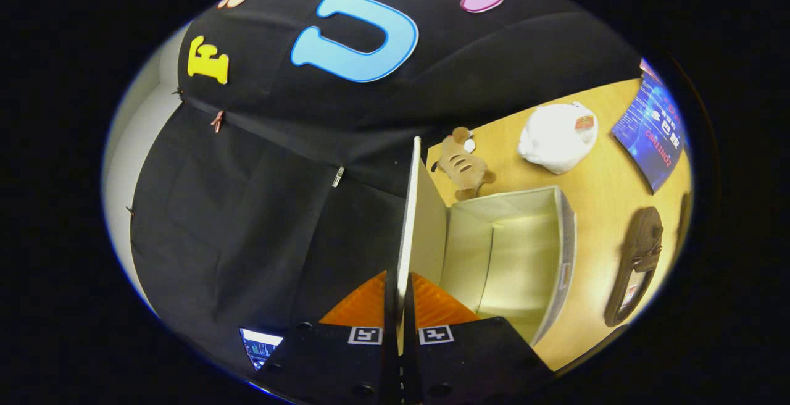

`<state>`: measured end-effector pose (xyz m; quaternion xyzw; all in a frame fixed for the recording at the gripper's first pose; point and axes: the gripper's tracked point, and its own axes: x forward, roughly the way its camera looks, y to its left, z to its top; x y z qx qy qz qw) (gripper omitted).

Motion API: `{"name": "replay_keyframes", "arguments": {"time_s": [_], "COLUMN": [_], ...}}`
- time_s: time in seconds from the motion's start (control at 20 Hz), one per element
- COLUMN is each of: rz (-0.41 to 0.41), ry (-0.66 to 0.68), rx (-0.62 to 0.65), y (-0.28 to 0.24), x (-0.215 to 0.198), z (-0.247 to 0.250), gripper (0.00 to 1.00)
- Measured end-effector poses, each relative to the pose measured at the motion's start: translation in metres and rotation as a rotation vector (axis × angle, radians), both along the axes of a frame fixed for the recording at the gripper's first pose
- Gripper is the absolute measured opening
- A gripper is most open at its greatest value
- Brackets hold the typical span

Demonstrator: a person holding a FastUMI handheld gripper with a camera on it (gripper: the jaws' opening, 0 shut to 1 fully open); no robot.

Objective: Open the storage box then place both shoes into the box .Put the left shoe in first, then the right shoe, with the right side of both shoes facing outward in a uniform manner.

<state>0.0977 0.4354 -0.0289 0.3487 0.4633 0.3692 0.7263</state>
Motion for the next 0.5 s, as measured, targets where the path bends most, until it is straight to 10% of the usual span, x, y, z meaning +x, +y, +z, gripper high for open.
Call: {"name": "replay_keyframes", "arguments": {"time_s": [0.5], "rz": [0.04], "ry": [-0.009], "rx": [-0.057], "y": [0.142], "x": [-0.014], "z": [0.019], "gripper": [0.07]}}
